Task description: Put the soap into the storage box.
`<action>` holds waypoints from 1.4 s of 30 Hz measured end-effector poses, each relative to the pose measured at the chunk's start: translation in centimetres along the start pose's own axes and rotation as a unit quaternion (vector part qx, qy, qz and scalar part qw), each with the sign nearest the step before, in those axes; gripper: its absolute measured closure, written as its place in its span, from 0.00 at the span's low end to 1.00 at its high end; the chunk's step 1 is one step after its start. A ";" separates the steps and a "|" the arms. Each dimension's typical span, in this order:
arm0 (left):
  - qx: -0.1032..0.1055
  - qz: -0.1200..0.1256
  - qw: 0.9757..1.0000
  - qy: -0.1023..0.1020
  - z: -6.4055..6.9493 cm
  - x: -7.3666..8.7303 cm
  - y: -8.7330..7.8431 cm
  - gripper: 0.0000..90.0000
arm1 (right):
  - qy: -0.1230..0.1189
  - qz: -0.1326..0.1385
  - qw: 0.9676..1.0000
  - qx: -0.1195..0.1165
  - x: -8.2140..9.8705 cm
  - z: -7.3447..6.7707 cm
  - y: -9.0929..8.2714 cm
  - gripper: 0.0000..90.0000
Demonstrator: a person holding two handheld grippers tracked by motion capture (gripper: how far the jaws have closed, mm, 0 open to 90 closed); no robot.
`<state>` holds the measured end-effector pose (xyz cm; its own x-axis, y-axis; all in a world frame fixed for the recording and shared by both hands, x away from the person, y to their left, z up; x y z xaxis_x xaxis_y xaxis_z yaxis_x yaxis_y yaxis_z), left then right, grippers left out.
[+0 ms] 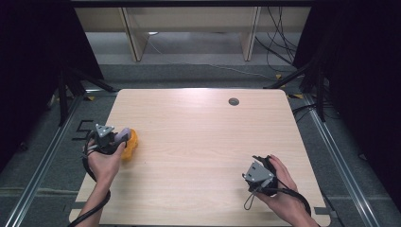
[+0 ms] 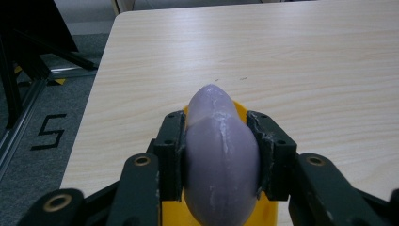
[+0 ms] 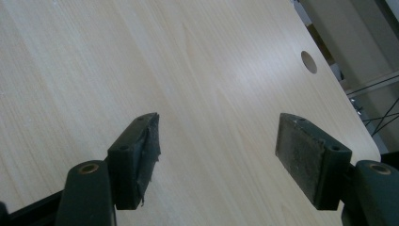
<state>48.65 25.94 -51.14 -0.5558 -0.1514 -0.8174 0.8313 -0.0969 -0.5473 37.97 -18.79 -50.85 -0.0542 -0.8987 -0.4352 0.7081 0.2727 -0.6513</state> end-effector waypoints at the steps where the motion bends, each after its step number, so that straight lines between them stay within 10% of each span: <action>1: 0.001 0.000 1.000 0.001 0.0 0.1 0.1 0.65 | 0.001 0.001 1.000 0.001 0.0 0.0 0.0 0.35; 21: 0.017 -0.043 0.999 0.006 0.2 1.7 0.2 0.60 | -0.001 0.001 1.000 -0.001 -0.1 -0.2 0.2 0.35; 31: 0.052 0.019 0.998 -0.004 -0.7 1.1 -5.6 0.45 | 0.005 -0.003 1.000 -0.006 0.2 -0.1 0.1 0.34; 37: 0.078 0.048 0.996 -0.009 -1.0 4.9 -9.2 0.45 | 0.010 0.001 1.000 0.002 0.4 0.2 0.1 0.33; 42: 0.081 0.016 0.997 -0.011 -1.0 9.3 -10.3 0.46 | 0.017 0.003 1.000 -0.002 0.5 0.1 0.1 0.33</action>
<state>34.88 26.47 -53.26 -0.5296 -0.1790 -0.8291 0.8397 -0.2491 -0.4826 38.14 -19.27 -51.06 -0.0733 -0.8849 -0.4600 0.7062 0.2796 -0.6505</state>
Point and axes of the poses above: each handheld gripper's, and its own axes: y roughly forward along the jaws, x roughly out of its underside, z roughly to its right, the point moved 9 cm from there along y, roughly forward along the jaws, and after that the axes turned 11 degrees about -y, right-handed, at the moved point
